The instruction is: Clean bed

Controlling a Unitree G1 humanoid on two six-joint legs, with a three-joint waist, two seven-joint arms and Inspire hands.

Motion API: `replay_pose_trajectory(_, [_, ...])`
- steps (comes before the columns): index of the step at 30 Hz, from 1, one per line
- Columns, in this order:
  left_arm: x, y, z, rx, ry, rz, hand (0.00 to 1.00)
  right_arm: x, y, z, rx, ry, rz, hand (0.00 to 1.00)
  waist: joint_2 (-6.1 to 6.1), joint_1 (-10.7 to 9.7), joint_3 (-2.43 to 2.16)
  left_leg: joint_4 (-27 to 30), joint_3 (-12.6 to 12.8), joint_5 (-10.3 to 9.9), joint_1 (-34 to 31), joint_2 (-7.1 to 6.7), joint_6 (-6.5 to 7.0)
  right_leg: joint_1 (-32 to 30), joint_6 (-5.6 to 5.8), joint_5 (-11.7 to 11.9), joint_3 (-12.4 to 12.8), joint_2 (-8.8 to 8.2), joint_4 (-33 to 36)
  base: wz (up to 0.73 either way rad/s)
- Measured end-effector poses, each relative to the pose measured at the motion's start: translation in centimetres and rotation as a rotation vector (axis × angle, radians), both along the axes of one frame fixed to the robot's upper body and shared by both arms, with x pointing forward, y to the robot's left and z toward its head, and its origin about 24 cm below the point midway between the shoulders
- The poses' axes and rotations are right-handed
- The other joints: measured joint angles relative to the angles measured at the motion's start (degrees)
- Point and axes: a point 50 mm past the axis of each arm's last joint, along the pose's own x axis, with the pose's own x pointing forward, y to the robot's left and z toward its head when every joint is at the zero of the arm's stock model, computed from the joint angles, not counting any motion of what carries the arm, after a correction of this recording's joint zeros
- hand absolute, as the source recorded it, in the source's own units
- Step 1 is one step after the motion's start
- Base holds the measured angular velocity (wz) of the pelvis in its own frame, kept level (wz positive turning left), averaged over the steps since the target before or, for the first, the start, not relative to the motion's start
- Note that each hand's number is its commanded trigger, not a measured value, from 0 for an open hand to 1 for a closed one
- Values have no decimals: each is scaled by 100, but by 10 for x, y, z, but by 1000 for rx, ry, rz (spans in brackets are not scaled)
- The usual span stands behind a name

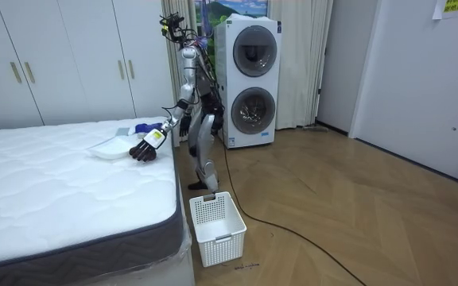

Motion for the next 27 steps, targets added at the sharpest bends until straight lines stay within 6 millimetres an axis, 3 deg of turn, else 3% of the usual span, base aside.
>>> replay_pose_trajectory(20, [0,0,3,45,-27,4,0,0,-2,1,8,-14,-3,0,37,-8,7,181,122,-44,-57,11,44,-92,-6,-88,-13,-128,280,1])
replay_pose_trajectory(27, [0,-1,2,48,-23,-6,0,-1,-3,1,-5,-6,20,0,70,-6,12,357,194,-151,-67,102,54,-93,-19,-133,-13,-122,391,-1])
